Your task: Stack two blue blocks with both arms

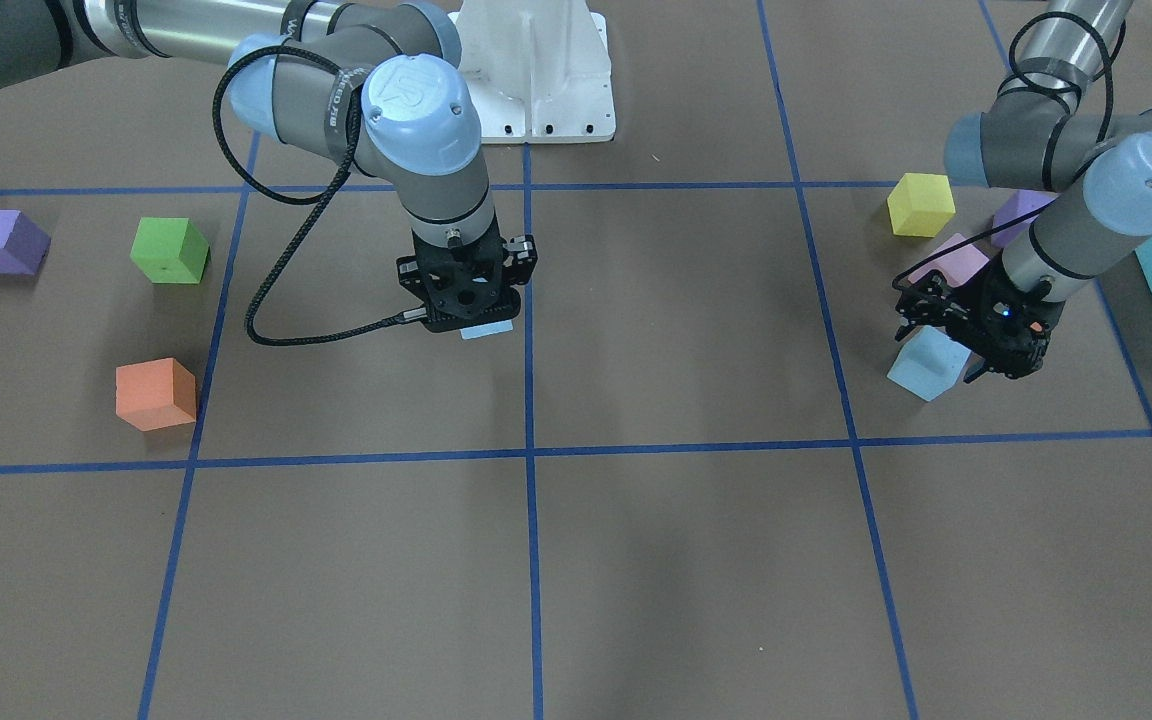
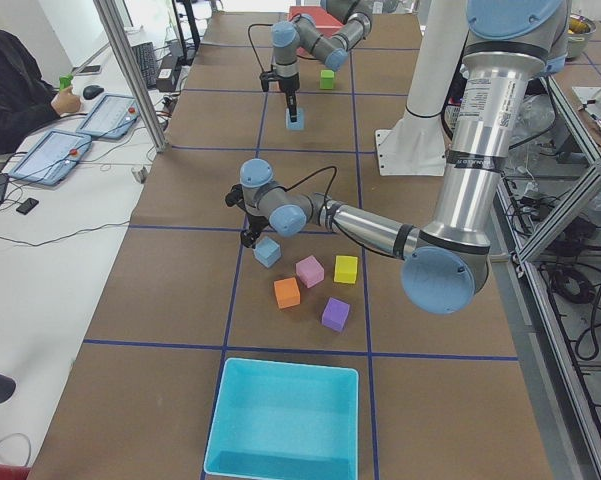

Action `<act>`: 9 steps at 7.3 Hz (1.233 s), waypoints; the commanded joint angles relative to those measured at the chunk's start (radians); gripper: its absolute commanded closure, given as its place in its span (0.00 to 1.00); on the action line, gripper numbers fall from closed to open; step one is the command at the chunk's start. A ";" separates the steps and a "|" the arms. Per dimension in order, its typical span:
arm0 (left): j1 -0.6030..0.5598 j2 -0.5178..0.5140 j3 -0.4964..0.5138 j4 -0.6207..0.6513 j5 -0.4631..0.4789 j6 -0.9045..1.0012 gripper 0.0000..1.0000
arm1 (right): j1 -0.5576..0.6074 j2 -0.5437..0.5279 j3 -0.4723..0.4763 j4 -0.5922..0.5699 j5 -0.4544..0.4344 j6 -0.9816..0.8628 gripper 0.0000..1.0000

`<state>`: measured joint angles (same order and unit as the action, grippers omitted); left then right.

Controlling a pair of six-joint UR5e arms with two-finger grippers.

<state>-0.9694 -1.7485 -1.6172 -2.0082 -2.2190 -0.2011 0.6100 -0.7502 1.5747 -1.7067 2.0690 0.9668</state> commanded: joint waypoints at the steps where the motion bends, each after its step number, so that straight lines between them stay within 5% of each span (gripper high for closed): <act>1: 0.001 0.004 0.008 0.017 -0.001 0.019 0.03 | -0.018 0.022 -0.036 0.030 -0.012 0.026 0.57; 3: 0.005 0.000 0.013 0.019 -0.001 0.017 0.03 | -0.052 0.015 -0.057 0.032 -0.035 0.035 0.57; 5: 0.005 0.001 0.014 0.019 -0.001 0.019 0.03 | -0.059 0.031 -0.149 0.173 -0.044 0.113 0.57; 9: 0.005 0.003 0.011 0.017 -0.001 0.019 0.03 | -0.059 0.058 -0.215 0.194 -0.044 0.156 0.57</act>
<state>-0.9648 -1.7455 -1.6050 -1.9905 -2.2197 -0.1826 0.5508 -0.7041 1.3832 -1.5160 2.0249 1.1101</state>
